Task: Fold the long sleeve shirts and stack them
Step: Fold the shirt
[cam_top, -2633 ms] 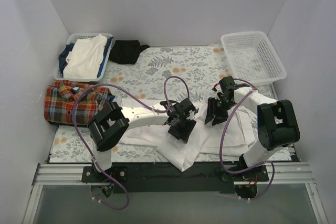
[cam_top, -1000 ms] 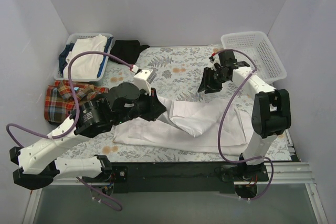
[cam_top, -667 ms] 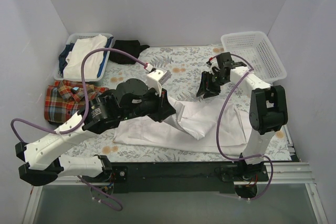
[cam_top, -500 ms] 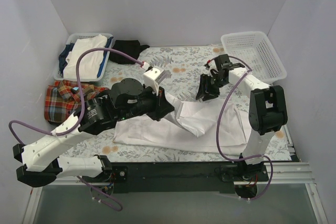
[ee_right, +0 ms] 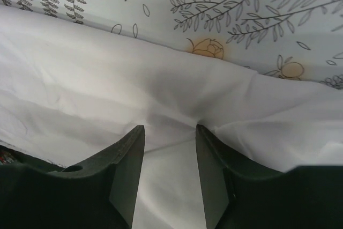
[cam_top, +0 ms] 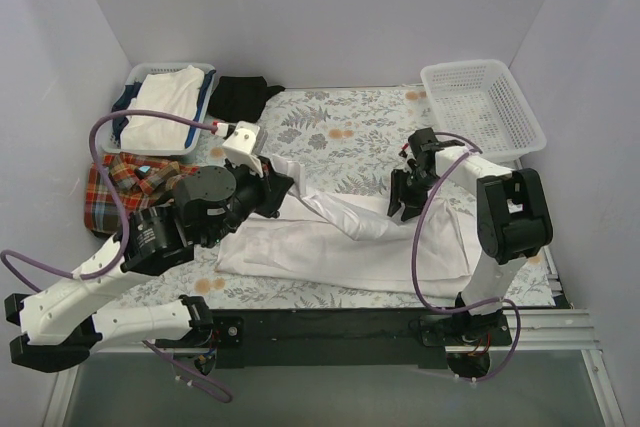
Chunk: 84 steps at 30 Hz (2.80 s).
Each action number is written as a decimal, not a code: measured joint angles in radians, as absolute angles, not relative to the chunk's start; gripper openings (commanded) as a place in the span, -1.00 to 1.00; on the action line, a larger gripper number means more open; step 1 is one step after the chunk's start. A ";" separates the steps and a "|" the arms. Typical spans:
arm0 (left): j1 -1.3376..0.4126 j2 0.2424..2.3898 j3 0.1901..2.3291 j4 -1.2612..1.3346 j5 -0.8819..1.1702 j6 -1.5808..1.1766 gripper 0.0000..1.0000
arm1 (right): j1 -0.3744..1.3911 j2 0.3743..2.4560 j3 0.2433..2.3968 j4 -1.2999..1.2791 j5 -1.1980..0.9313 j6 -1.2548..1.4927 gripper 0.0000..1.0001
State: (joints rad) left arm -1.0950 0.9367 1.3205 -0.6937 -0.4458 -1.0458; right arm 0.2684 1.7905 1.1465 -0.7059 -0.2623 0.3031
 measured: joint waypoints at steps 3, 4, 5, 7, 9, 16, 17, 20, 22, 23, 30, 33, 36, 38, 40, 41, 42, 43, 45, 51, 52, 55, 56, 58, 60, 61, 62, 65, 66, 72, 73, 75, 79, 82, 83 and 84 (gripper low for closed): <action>-1.095 0.913 1.245 -0.651 -0.503 -1.040 -1.00 | 0.255 1.766 1.132 -0.697 -0.227 0.325 0.02; -1.095 0.907 1.214 -0.637 -0.521 -1.039 -1.00 | 0.249 1.758 1.126 -0.692 -0.218 0.336 0.02; -1.095 0.903 1.184 -0.623 -0.538 -1.039 -1.00 | 0.241 1.750 1.118 -0.682 -0.210 0.343 0.02; -1.095 0.902 1.134 -0.609 -0.563 -1.044 -1.00 | 0.222 1.735 1.099 -0.665 -0.203 0.363 0.02; -1.095 0.902 1.100 -0.606 -0.575 -1.058 -1.00 | 0.208 1.722 1.079 -0.649 -0.202 0.379 0.01; -1.095 0.852 0.954 -0.651 -0.563 -1.215 -1.00 | 0.192 1.709 1.048 -0.622 -0.203 0.402 0.00; -1.095 0.844 0.925 -0.663 -0.557 -1.241 -1.00 | 0.191 1.709 1.048 -0.622 -0.203 0.405 0.00; -1.095 0.840 0.846 -0.685 -0.529 -1.316 -1.00 | 0.191 1.698 1.048 -0.616 -0.200 0.409 0.00; -1.095 0.845 0.804 -0.701 -0.511 -1.358 -1.00 | 0.190 1.684 1.048 -0.609 -0.200 0.405 0.00; -1.095 0.849 0.782 -0.711 -0.503 -1.383 -0.99 | 0.190 1.675 1.048 -0.603 -0.204 0.400 0.00; -1.095 0.915 0.754 -0.773 -0.477 -1.505 -0.64 | 0.204 1.660 1.082 -0.607 -0.207 0.319 -0.01; -1.095 0.959 0.755 -0.794 -0.455 -1.558 -0.26 | 0.232 1.659 1.102 -0.615 -0.184 0.291 -0.01; -1.095 0.986 0.754 -0.809 -0.425 -1.601 0.22 | 0.275 1.655 1.104 -0.626 -0.160 0.276 -0.01; -1.095 0.986 0.754 -0.814 -0.418 -1.622 0.31 | 0.305 1.650 1.104 -0.634 -0.146 0.270 -0.01; -1.095 0.979 0.754 -0.819 -0.419 -1.644 0.43 | 0.335 1.642 1.105 -0.639 -0.127 0.262 -0.01; -1.095 0.974 0.754 -0.822 -0.421 -1.651 0.48 | 0.349 1.640 1.107 -0.643 -0.119 0.260 -0.01; -1.095 0.968 0.754 -0.824 -0.421 -1.658 0.53 | 0.362 1.640 1.112 -0.649 -0.110 0.258 -0.01; -1.095 0.960 0.754 -0.826 -0.421 -1.663 0.56 | 0.374 1.639 1.116 -0.651 -0.106 0.258 -0.01; -1.095 0.950 0.753 -0.827 -0.419 -1.676 0.61 | 0.390 1.639 1.124 -0.653 -0.100 0.258 -0.01; -1.041 1.067 0.741 -0.791 -0.371 -1.663 0.42 | 0.402 1.639 1.137 -0.655 -0.093 0.258 -0.01; -1.021 1.118 0.742 -0.771 -0.354 -1.645 0.39 | 0.403 1.639 1.137 -0.654 -0.093 0.258 -0.02; -0.959 1.283 0.744 -0.715 -0.307 -1.578 0.26 | 0.408 1.639 1.137 -0.655 -0.092 0.259 -0.01; -0.941 1.328 0.747 -0.700 -0.292 -1.557 0.12 | 0.410 1.639 1.137 -0.655 -0.093 0.260 -0.01; -0.907 1.393 0.750 -0.669 -0.257 -1.520 -0.07 | 0.414 1.639 1.137 -0.655 -0.093 0.262 -0.01; -0.884 1.411 0.760 -0.664 -0.233 -1.488 -0.56 | 0.415 1.638 1.137 -0.655 -0.093 0.263 -0.01; -0.878 1.413 0.764 -0.654 -0.220 -1.478 -0.68 | 0.415 1.637 1.137 -0.655 -0.093 0.263 -0.01; -0.875 1.416 0.770 -0.645 -0.210 -1.464 -0.80 | 0.416 1.635 1.137 -0.654 -0.093 0.263 -0.01; -0.874 1.416 0.783 -0.640 -0.194 -1.447 -0.97 | 0.416 1.633 1.137 -0.654 -0.093 0.263 -0.01; -0.874 1.416 0.788 -0.646 -0.192 -1.440 -1.00 | 0.416 1.633 1.137 -0.654 -0.092 0.263 -0.01; -0.874 1.361 0.870 -0.754 -0.212 -1.433 -1.00 | 0.416 1.633 1.128 -0.654 -0.086 0.266 -0.01; -0.874 1.343 0.894 -0.782 -0.227 -1.433 -1.00 | 0.416 1.633 1.124 -0.654 -0.083 0.268 -0.01; -0.874 1.304 0.946 -0.833 -0.256 -1.433 -1.00 | 0.416 1.633 1.112 -0.653 -0.080 0.274 -0.02; -0.874 1.237 1.065 -0.925 -0.342 -1.435 -1.00 | 0.416 1.633 1.077 -0.655 -0.072 0.286 -0.02; -0.874 1.223 1.155 -0.967 -0.413 -1.426 -1.00 | 0.416 1.631 1.044 -0.654 -0.060 0.289 -0.03; -0.874 1.224 1.187 -0.973 -0.434 -1.419 -1.00 | 0.416 1.628 1.028 -0.655 -0.054 0.290 -0.04; -0.874 1.224 1.216 -0.972 -0.455 -1.413 -1.00 | 0.416 1.623 1.012 -0.657 -0.051 0.290 -0.05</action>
